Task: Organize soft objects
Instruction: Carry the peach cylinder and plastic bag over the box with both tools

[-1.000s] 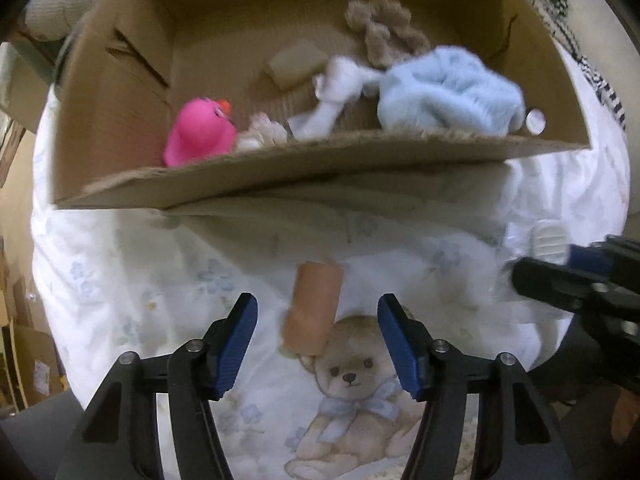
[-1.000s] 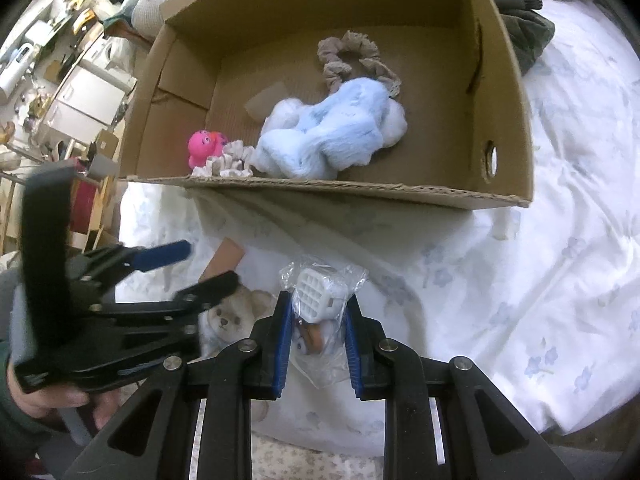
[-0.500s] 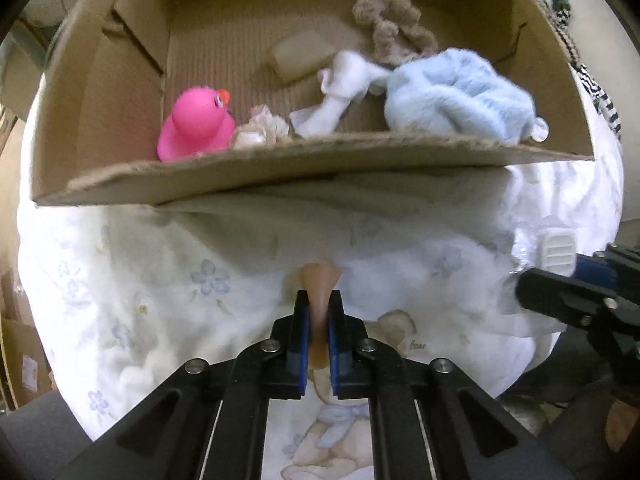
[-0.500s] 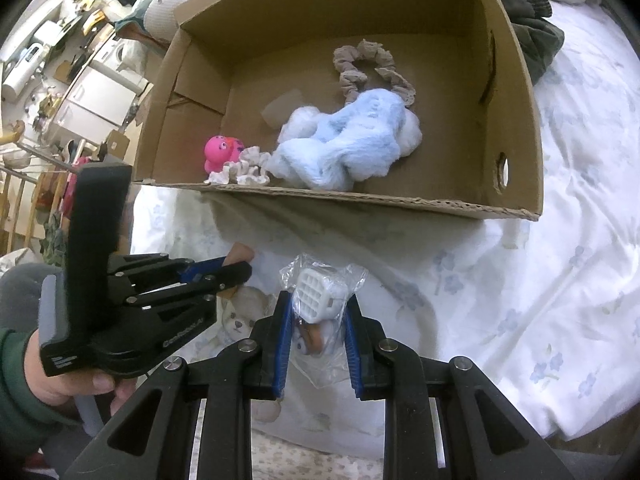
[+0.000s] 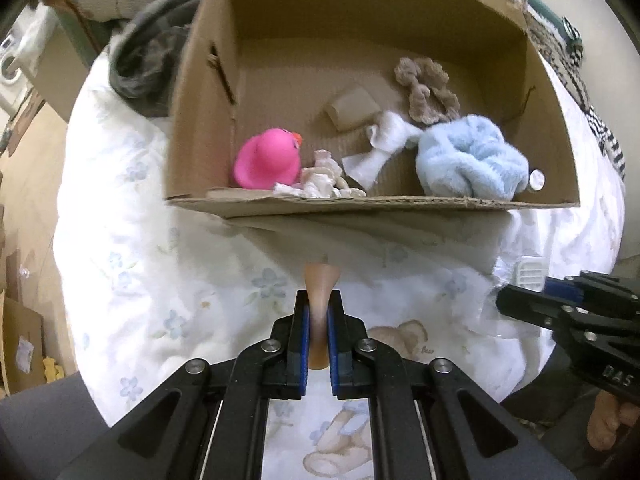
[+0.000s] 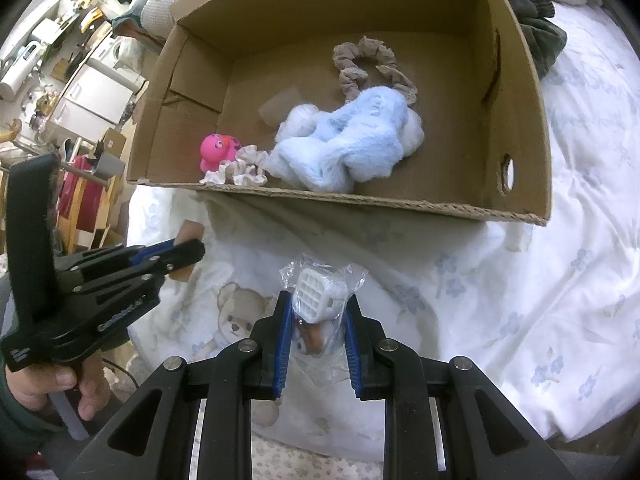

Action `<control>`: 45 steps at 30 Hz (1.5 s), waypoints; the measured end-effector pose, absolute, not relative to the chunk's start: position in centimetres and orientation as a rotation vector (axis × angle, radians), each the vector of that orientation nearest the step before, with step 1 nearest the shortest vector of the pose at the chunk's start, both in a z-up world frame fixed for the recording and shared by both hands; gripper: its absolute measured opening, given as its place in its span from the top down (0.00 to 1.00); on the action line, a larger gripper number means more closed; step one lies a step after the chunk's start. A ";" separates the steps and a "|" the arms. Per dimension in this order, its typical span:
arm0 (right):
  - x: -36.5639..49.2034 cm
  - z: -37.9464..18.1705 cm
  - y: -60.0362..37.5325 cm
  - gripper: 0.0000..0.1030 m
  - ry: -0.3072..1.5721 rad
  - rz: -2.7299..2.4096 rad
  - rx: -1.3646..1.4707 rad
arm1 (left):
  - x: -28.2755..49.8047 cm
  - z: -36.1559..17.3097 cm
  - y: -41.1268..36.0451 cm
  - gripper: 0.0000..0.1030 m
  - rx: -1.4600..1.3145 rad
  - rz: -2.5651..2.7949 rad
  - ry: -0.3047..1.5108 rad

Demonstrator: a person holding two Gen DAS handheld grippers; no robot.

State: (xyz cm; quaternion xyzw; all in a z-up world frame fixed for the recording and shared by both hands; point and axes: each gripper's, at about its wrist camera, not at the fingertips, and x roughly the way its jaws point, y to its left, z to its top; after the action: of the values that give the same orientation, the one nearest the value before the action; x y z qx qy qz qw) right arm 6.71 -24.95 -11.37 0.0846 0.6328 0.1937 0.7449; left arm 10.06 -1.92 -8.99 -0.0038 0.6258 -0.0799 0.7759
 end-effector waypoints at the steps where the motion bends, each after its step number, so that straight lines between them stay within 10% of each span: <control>1: 6.7 -11.3 -24.7 0.75 1.384 0.430 0.183 | 9.9 -8.6 -2.0 0.93 -0.016 -0.169 1.345; 26: 7.9 2.4 -28.5 0.75 0.886 0.540 0.413 | 10.1 5.9 -0.5 0.93 -0.078 -0.141 0.950; 45: 11.6 -3.4 -30.1 0.75 0.979 0.384 0.463 | 15.5 -0.6 -2.1 0.93 -0.130 -0.198 1.006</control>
State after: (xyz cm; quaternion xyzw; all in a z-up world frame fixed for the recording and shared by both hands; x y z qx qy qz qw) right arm 11.62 -30.07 -3.41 0.2191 0.4629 0.1816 0.8395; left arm 15.52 -2.13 -0.65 -0.0622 0.4810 -0.0947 0.8694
